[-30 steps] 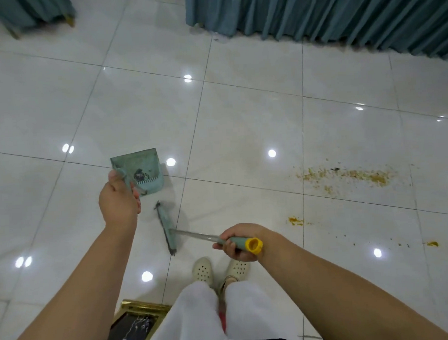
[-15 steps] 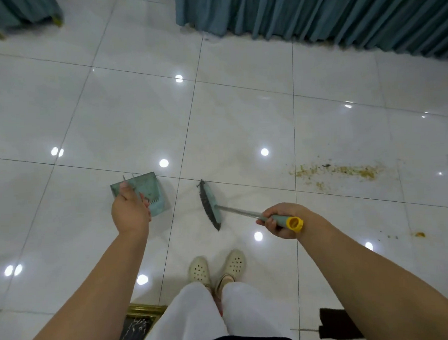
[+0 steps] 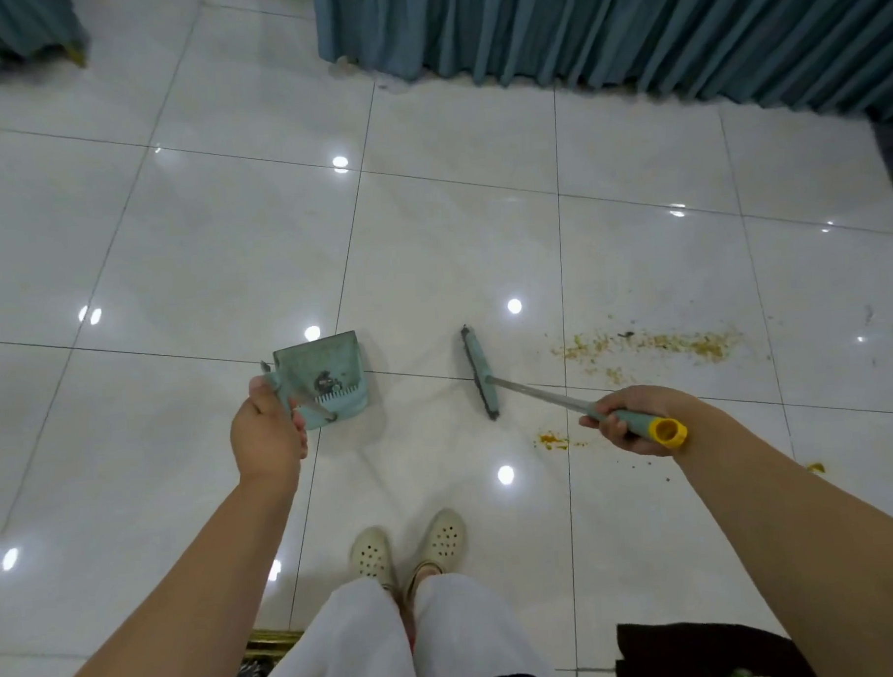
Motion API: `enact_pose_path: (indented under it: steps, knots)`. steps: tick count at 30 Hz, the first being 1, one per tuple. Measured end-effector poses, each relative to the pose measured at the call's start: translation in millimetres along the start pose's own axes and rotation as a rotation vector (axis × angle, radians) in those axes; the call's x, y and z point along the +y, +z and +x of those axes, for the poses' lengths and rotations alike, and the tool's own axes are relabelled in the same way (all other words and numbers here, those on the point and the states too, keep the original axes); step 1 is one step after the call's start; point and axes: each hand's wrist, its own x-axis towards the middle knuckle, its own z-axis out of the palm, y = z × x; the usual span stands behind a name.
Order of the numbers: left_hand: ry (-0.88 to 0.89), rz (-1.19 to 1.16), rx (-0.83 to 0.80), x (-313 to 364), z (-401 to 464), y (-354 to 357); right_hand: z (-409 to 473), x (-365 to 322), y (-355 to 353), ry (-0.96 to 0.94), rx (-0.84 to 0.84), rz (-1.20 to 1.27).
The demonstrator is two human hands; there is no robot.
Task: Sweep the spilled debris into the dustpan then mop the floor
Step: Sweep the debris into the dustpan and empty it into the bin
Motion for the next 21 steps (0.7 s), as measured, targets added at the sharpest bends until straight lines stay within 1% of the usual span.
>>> enact_pose_path:
  steps: [3, 7, 12, 17, 21]
  knots:
    - [-0.005, -0.025, 0.006, 6, -1, 5, -11, -13, 0, -0.001, -0.039, -0.02]
    - [0.0, -0.046, 0.049, 15, 3, -9, -13, -24, 44, -0.003, -0.133, -0.083]
    - [0.02, -0.079, 0.134, 29, 27, -54, 2, -37, 134, -0.009, -0.231, -0.13]
    - [-0.018, -0.148, 0.23, 37, 67, -103, 19, -46, 238, 0.007, -0.291, -0.215]
    - [-0.07, -0.218, 0.265, 47, 115, -157, 26, -48, 336, 0.022, -0.311, -0.292]
